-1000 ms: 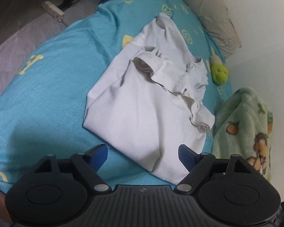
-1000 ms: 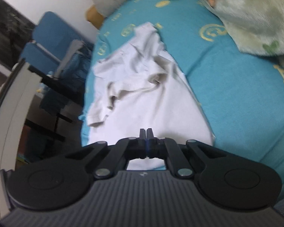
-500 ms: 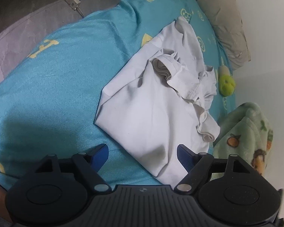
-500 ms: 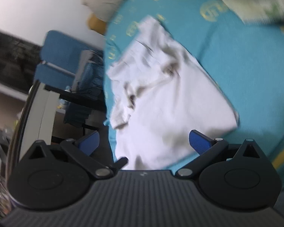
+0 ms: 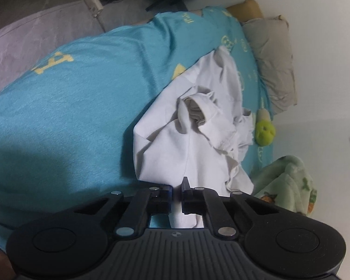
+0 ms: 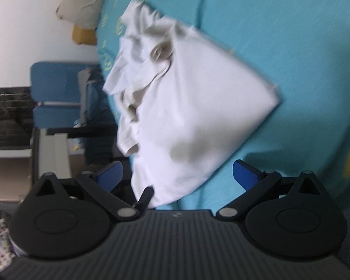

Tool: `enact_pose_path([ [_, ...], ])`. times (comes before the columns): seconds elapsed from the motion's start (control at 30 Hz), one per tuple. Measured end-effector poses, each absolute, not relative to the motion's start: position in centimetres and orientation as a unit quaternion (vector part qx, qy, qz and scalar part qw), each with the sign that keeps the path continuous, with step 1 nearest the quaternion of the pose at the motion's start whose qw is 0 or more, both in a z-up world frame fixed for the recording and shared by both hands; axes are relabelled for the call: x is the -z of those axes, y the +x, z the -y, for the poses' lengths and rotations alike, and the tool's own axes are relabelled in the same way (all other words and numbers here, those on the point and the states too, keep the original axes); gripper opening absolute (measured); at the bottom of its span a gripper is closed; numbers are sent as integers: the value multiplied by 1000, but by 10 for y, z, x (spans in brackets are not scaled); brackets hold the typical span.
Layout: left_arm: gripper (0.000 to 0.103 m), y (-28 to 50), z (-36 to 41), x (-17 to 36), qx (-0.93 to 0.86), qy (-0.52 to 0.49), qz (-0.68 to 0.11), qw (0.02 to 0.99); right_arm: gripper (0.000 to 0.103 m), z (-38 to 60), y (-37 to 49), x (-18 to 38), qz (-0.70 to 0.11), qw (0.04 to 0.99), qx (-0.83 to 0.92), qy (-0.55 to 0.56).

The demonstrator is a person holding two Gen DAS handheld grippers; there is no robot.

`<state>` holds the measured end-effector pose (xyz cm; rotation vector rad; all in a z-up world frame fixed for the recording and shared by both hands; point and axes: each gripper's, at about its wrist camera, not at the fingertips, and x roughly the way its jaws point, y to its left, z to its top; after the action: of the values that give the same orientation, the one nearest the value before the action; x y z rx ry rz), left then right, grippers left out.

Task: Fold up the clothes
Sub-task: 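Grasp the folded shirt edge with the right gripper and roll it inward, then grasp the folded shirt with the left gripper while the right gripper grasps and lifts it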

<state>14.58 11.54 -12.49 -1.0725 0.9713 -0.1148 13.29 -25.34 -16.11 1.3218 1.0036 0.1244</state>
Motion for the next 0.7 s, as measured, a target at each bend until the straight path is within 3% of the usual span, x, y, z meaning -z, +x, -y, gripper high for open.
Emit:
enact_pose_path([
  [0.23,5,138,-115,111,87,-506,-406,756,103,247,137,179,-438,646,-54,622],
  [0.33,5,136,-119,110,89,-510,-403,754,96,261,131,177,-398,662,-21,634],
  [0.4,5,135,-122,110,90,-513,-402,753,69,270,127,176,-378,674,10,634],
  [0.47,4,135,-123,110,87,-512,-401,754,62,276,122,177,-368,678,35,635],
  [0.5,4,134,-124,109,85,-512,-401,755,44,278,121,177,-365,680,44,635],
  [0.6,4,133,-125,106,87,-509,-396,759,12,279,118,173,-356,696,60,621],
  [0.7,4,130,-122,98,96,-495,-388,772,9,276,116,155,-323,742,46,586],
])
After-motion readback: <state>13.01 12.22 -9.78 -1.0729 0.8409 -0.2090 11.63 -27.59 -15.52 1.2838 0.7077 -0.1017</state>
